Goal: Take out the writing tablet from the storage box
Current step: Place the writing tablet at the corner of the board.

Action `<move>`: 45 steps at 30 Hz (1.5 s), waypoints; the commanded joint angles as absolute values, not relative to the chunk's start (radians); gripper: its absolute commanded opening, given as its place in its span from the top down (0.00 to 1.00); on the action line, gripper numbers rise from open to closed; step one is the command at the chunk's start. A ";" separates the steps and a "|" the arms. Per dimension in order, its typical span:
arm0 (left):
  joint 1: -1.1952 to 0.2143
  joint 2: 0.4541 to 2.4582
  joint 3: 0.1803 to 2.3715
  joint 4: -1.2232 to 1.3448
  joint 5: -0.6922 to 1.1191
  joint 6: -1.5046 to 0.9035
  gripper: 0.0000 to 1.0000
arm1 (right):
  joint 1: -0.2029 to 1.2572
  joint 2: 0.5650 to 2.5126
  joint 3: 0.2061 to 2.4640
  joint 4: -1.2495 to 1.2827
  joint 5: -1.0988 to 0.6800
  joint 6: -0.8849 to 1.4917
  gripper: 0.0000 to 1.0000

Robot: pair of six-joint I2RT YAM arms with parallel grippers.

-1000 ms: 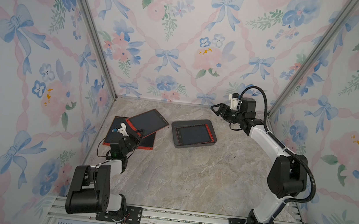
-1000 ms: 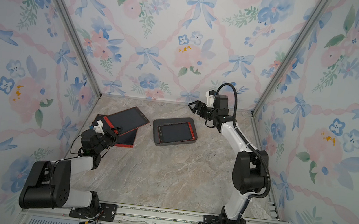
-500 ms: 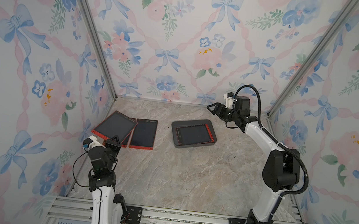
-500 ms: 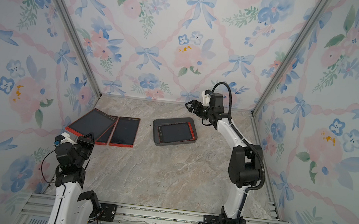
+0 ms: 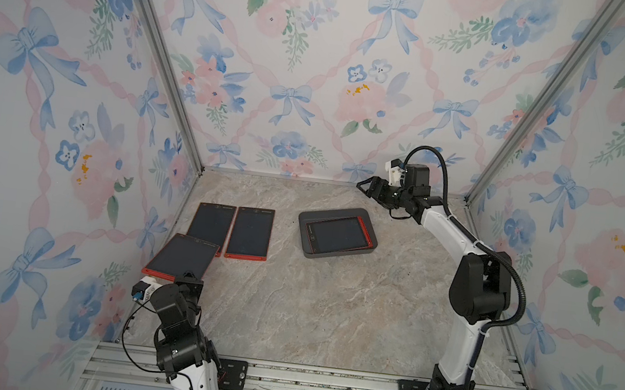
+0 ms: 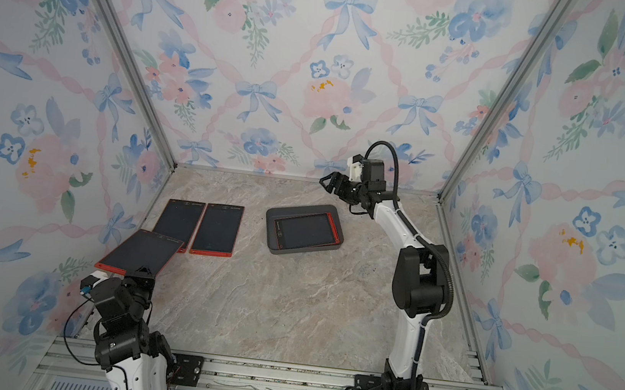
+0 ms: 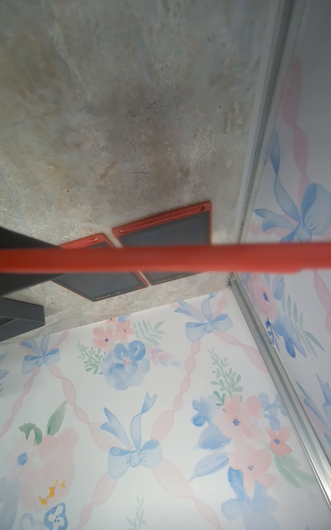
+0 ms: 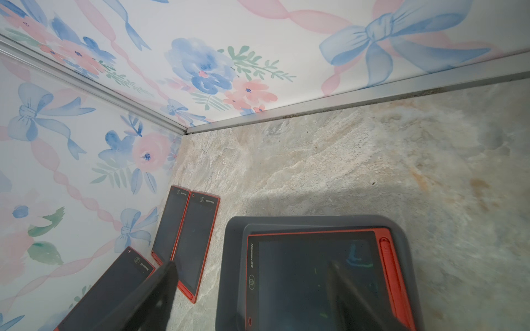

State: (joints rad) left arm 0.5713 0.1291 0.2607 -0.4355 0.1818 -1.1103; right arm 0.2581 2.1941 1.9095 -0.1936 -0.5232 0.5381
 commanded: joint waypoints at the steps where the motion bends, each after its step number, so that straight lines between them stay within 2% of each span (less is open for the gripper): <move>1: 0.578 0.084 0.245 -0.564 0.234 -1.110 1.00 | 0.280 2.254 1.973 -0.249 -0.544 0.532 0.16; 6: 0.577 0.022 0.283 -0.682 0.194 -1.109 1.00 | 0.290 2.278 2.013 -0.261 -0.552 0.528 0.16; 13: 0.577 0.124 0.287 -0.698 0.156 -1.122 1.00 | 0.292 2.274 1.986 -0.244 -0.562 0.535 0.16; 24: 0.578 0.143 0.380 -0.770 0.013 -1.148 1.00 | 0.281 2.257 1.936 -0.215 -0.558 0.546 0.17; 33: 0.577 0.199 0.378 -0.788 0.000 -1.169 1.00 | 0.276 2.281 1.945 -0.201 -0.574 0.562 0.17; 38: 0.577 0.194 0.376 -0.799 -0.019 -1.188 0.86 | 0.264 2.281 1.937 -0.198 -0.577 0.569 0.17; 41: 0.577 0.196 0.384 -0.811 -0.033 -1.192 0.72 | 0.260 2.283 1.936 -0.194 -0.576 0.574 0.17; 45: 0.577 0.191 0.392 -0.827 -0.042 -1.190 0.63 | 0.259 2.287 1.940 -0.193 -0.577 0.576 0.18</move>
